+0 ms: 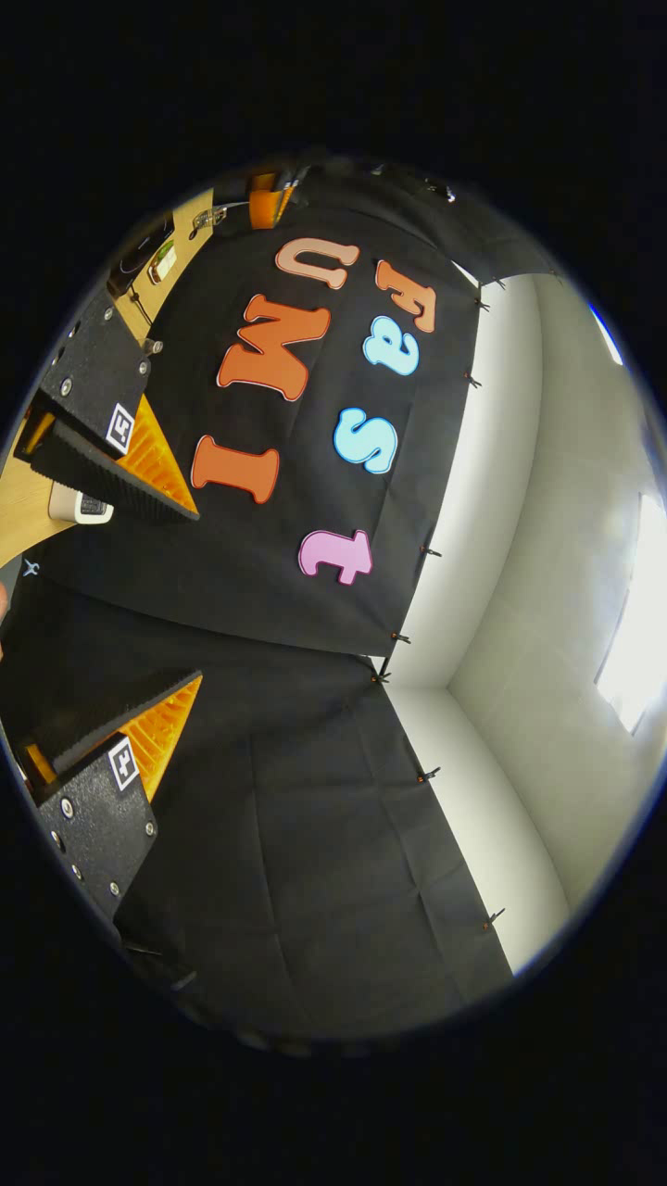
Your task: First push the handle of the pot to place it horizontally, then grasp the pot with both hands and set it on the induction cooktop.
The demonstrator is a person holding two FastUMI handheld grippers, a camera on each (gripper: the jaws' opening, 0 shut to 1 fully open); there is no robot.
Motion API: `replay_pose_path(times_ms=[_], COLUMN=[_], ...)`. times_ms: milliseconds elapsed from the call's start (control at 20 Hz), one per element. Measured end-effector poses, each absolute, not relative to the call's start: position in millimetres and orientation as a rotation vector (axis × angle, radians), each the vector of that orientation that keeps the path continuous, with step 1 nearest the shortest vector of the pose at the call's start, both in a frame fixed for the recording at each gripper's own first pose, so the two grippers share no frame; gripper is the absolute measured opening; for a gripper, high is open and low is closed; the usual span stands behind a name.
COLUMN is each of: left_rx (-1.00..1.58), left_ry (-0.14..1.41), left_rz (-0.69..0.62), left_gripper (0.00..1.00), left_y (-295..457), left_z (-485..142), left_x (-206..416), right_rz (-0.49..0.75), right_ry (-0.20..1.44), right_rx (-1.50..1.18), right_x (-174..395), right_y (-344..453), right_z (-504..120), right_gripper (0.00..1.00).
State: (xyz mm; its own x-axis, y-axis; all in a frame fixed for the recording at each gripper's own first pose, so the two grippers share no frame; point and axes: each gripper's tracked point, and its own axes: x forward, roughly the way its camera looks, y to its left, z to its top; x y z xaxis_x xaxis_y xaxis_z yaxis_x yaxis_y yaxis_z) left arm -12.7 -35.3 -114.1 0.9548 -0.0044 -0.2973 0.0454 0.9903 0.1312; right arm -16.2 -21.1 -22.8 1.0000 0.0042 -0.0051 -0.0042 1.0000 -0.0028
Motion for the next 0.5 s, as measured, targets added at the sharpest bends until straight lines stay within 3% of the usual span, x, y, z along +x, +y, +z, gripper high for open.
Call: replay_pose_path(times_ms=[500], left_rx=[-0.028], left_ry=[0.911], left_rz=[0.065], left_gripper=[0.08], left_y=[-53.6], left_z=[-293.3], left_x=[-107.2], right_rz=[0.075], right_ry=[0.045], right_rx=[0.028], right_x=[-15.8], right_y=[-32.7], right_z=[-53.4], right_gripper=[0.95])
